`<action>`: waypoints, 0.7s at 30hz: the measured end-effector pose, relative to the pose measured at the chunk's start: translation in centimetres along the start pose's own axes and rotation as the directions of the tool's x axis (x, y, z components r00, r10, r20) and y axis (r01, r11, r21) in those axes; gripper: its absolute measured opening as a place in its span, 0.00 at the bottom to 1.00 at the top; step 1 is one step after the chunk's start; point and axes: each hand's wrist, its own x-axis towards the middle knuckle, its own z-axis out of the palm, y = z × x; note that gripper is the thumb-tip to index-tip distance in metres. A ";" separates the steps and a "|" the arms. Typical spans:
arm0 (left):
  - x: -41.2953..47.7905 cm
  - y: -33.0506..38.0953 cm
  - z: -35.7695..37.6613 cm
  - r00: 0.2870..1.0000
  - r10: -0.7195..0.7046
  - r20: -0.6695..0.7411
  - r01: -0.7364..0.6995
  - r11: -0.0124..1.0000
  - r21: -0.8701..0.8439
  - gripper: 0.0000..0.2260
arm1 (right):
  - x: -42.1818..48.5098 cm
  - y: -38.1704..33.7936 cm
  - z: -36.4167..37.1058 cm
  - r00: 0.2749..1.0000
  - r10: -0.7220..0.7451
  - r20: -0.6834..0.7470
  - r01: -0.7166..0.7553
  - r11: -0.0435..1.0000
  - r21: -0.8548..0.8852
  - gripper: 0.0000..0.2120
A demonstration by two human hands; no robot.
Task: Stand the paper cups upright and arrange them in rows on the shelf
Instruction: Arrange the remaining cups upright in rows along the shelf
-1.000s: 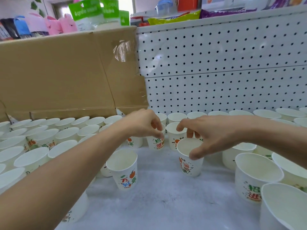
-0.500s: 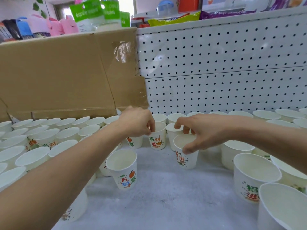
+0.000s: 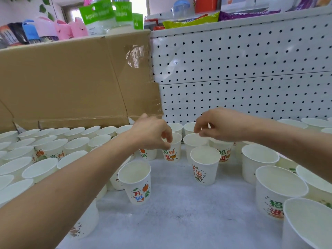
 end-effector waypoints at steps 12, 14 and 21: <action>-0.2 -0.4 0.6 0.999 0.033 0.003 -0.033 0.999 -0.005 0.05 | 3.3 0.3 2.3 0.986 -0.075 0.151 0.068 0.996 0.051 0.06; -0.2 -0.4 0.6 0.999 0.039 -0.011 -0.039 0.999 0.008 0.05 | 3.5 0.1 2.7 0.987 -0.079 0.139 0.064 0.992 0.106 0.05; -0.1 -0.5 0.9 0.999 0.040 -0.024 -0.040 0.999 -0.005 0.04 | 3.4 1.1 1.9 0.982 -0.063 0.180 0.020 0.972 0.233 0.06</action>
